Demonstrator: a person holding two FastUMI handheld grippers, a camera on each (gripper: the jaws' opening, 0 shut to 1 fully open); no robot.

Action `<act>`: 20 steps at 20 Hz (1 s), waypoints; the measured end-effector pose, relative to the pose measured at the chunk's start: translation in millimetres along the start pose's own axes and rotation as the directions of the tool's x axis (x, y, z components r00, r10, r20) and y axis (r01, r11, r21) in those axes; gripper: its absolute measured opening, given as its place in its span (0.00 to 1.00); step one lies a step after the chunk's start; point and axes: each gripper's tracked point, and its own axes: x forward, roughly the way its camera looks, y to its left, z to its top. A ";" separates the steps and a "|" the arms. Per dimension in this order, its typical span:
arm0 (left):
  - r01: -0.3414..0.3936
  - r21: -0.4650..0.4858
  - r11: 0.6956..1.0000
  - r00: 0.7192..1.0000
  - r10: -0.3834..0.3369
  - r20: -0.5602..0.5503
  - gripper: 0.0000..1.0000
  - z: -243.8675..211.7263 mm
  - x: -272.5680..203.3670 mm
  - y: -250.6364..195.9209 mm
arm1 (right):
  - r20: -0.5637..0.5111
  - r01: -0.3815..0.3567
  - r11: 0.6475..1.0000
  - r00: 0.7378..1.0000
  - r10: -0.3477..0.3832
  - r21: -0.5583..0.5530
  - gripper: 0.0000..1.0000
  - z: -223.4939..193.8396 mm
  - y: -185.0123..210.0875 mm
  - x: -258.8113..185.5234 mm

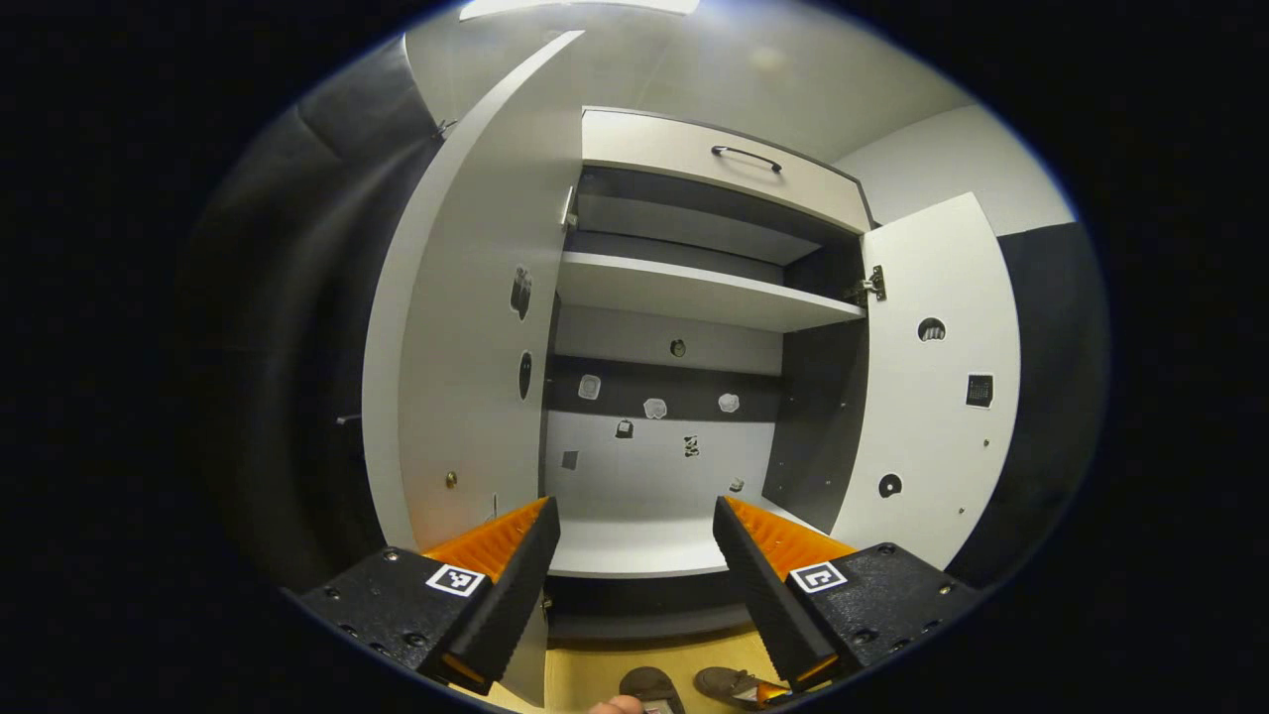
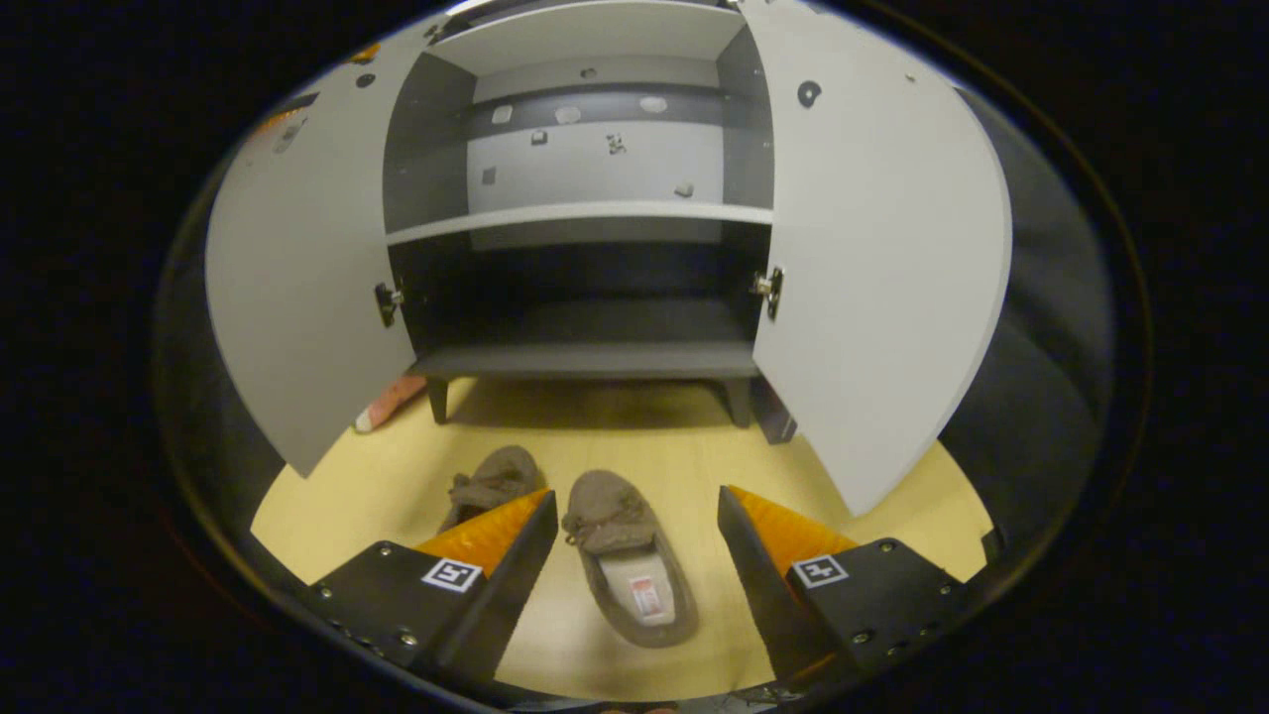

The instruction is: Grab one shoe with the right hand and put it into the shoe cabinet, grab the other shoe with the left hand and put it into the shoe cabinet; then close the right door with the right hand and the left door with the left hand.

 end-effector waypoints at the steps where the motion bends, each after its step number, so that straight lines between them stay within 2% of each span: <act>1: -0.002 0.001 1.000 1.000 0.002 -0.001 0.96 -0.5 0.2 0.4 | -0.034 -0.011 1.000 0.999 0.010 -0.009 0.98 -13.2 3.4 5.6; 2: -0.006 0.004 1.000 1.000 0.006 -0.002 0.96 -0.2 0.5 1.0 | -0.063 -0.022 1.000 0.998 0.020 -0.018 0.97 -27.3 7.5 10.7; 5: -0.018 0.011 1.000 1.000 0.018 -0.001 0.95 -1.2 1.7 1.8 | -0.119 -0.063 0.997 0.991 0.058 -0.034 0.87 -50.0 20.4 19.8; 6: -0.022 0.014 1.000 1.000 0.022 -0.001 0.95 -1.5 1.9 2.3 | -0.131 -0.068 0.997 0.989 0.062 -0.045 0.87 -53.9 22.1 21.2; 7: -0.027 0.017 1.000 1.000 0.027 -0.001 0.95 -1.2 2.0 3.1 | -0.144 -0.082 0.995 0.987 0.074 -0.050 0.80 -57.4 26.4 30.0; 10: -0.045 0.020 0.999 0.999 0.044 0.001 0.95 -1.4 3.4 4.2 | -0.182 -0.117 0.991 0.978 0.105 -0.059 0.78 -66.2 33.9 44.8; 11: -0.050 0.021 0.999 0.999 0.050 0.002 0.95 -1.1 4.2 4.6 | -0.197 -0.128 0.989 0.974 0.112 -0.068 0.71 -69.7 35.2 51.2; 14: -0.058 0.016 0.998 0.998 0.058 0.000 0.95 -1.0 4.1 5.4 | -0.221 -0.157 0.983 0.966 0.132 -0.098 0.71 -70.7 41.6 71.8; 15: -0.058 0.009 0.998 0.998 0.058 0.004 0.95 0.2 4.1 5.0 | -0.243 -0.167 0.982 0.960 0.142 -0.087 0.53 -76.9 45.1 78.8; 16: -0.058 0.003 0.998 0.998 0.058 0.007 0.95 0.1 4.1 5.5 | -0.270 -0.175 0.982 0.951 0.149 -0.076 0.46 -81.9 49.5 85.0; 17: -0.058 0.000 0.998 0.998 0.058 0.008 0.98 0.8 4.5 5.1 | -0.288 -0.157 0.984 0.949 0.126 -0.086 0.47 -84.7 45.5 89.3; 18: -0.056 -0.002 0.998 0.998 0.056 0.006 0.95 0.2 4.1 5.0 | -0.276 -0.124 0.988 0.956 0.095 -0.091 0.31 -78.7 41.2 89.6; 19: -0.053 -0.003 0.999 0.999 0.053 0.005 0.98 0.4 3.8 4.9 | -0.283 -0.109 0.991 0.956 0.083 -0.079 0.16 -81.3 43.3 102.4; 20: -0.050 -0.002 0.999 0.999 0.050 0.002 0.95 -0.3 3.4 4.5 | -0.296 -0.107 0.990 0.952 0.076 -0.089 0.13 -81.2 43.8 100.3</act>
